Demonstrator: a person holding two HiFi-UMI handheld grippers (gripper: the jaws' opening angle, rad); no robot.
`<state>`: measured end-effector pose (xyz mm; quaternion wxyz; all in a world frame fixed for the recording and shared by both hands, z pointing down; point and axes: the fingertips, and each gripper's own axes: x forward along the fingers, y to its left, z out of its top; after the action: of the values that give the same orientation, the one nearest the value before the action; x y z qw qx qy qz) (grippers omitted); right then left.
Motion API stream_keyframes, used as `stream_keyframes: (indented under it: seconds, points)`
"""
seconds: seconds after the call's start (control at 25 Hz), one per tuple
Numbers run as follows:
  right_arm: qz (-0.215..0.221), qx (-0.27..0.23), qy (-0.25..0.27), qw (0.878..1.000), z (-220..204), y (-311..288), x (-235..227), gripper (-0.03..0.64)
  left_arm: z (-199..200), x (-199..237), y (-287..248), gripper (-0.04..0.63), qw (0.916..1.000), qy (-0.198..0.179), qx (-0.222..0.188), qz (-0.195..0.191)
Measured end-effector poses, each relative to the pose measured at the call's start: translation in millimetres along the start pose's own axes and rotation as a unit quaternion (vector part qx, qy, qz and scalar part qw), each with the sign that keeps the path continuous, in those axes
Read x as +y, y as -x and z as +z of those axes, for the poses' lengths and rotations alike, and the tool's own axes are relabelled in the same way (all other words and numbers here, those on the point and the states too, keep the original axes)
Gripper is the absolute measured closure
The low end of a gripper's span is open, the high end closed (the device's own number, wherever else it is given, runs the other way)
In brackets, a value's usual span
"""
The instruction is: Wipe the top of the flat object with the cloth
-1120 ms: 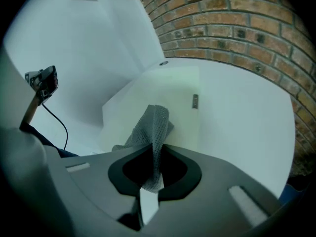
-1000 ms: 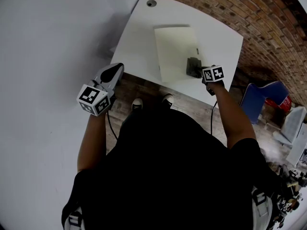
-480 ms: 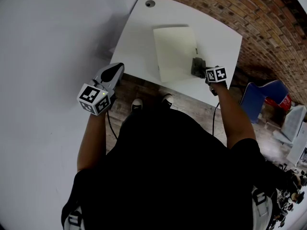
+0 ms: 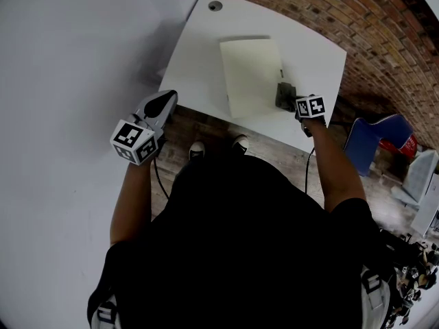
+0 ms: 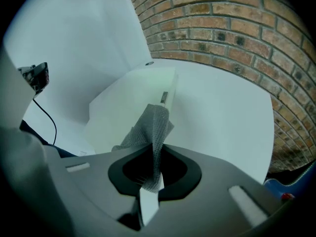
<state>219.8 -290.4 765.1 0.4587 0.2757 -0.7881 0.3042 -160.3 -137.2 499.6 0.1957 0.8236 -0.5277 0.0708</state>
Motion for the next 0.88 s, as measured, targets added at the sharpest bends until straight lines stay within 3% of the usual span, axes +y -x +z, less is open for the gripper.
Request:
stream_keyframes:
  seconds: [0.36, 0.64, 0.88]
  points:
    - [-0.022, -0.028, -0.016, 0.999, 6, 21, -7, 0.603, 7, 3, 0, 0.594, 0.9999, -0.010, -0.003, -0.013]
    - [-0.070, -0.107, -0.033, 0.991, 33, 57, -12, 0.603, 15, 1, -3, 0.594, 0.9992, -0.023, -0.008, -0.030]
    - [-0.079, -0.150, -0.040, 0.985, 44, 84, 7, 0.603, 22, -5, -4, 0.594, 0.9980, -0.035, -0.015, -0.050]
